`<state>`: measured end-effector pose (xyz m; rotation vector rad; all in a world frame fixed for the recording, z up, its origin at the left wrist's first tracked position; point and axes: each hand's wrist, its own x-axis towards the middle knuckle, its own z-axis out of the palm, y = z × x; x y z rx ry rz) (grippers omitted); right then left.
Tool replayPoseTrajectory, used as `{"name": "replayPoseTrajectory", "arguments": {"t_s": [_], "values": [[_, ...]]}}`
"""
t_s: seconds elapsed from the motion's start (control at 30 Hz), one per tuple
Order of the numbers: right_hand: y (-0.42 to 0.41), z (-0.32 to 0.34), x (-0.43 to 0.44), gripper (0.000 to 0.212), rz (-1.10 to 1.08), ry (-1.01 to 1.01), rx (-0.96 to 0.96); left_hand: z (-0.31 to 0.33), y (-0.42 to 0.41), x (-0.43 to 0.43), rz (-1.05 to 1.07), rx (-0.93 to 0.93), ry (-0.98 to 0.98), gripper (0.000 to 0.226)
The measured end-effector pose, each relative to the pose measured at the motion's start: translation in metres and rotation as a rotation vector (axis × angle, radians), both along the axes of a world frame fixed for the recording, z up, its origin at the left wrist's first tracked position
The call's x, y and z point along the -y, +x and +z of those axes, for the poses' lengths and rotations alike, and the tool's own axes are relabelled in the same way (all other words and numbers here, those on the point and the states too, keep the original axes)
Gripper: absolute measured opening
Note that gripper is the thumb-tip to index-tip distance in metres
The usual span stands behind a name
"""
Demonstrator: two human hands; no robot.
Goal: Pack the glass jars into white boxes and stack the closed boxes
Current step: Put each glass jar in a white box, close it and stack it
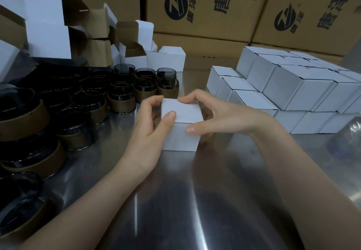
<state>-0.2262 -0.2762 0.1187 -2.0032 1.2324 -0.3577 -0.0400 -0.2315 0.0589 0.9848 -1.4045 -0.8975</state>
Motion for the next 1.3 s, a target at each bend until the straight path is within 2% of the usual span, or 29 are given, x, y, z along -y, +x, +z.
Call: {"name": "replayPoseTrajectory", "arguments": {"t_s": [0.1, 0.2, 0.33, 0.43, 0.53, 0.7, 0.8, 0.87, 1.0, 1.13, 1.3], "values": [[0.005, 0.001, 0.000, 0.059, -0.046, -0.231, -0.073, 0.000, 0.000, 0.001, 0.051, -0.012, 0.005, 0.020], [0.013, 0.001, -0.002, 0.057, -0.090, -0.362, -0.075, -0.001, 0.001, 0.001, 0.101, -0.008, 0.026, 0.020], [0.007, 0.008, 0.001, 0.047, -0.286, -0.469, 0.089, -0.002, 0.001, -0.001, 0.158, 0.071, -0.052, 0.017], [-0.003, 0.024, 0.011, 0.036, -0.515, -0.556, 0.253, -0.003, -0.002, -0.004, 0.184, 0.221, -0.155, 0.012], [-0.011, 0.043, 0.030, 0.042, -0.729, -0.643, 0.310, -0.003, -0.006, -0.010, 0.152, 0.349, -0.243, 0.012], [-0.028, 0.066, 0.077, 0.050, -0.928, -0.729, -0.008, -0.004, -0.011, -0.021, -0.087, 0.503, -0.271, 0.014], [-0.036, 0.068, 0.103, 0.036, -0.965, -0.713, -0.154, -0.004, -0.015, -0.028, -0.222, 0.600, -0.320, 0.014], [-0.036, 0.065, 0.115, 0.044, -0.983, -0.698, -0.222, -0.004, -0.016, -0.029, -0.250, 0.637, -0.342, 0.014], [-0.036, 0.055, 0.134, 0.040, -1.023, -0.697, -0.352, -0.003, -0.014, -0.027, -0.260, 0.630, -0.317, 0.016], [-0.035, 0.050, 0.145, 0.038, -1.054, -0.710, -0.408, -0.002, -0.012, -0.025, -0.260, 0.631, -0.321, 0.017], [-0.037, 0.049, 0.150, 0.048, -1.062, -0.709, -0.428, -0.002, -0.011, -0.024, -0.280, 0.638, -0.313, 0.017]]}}
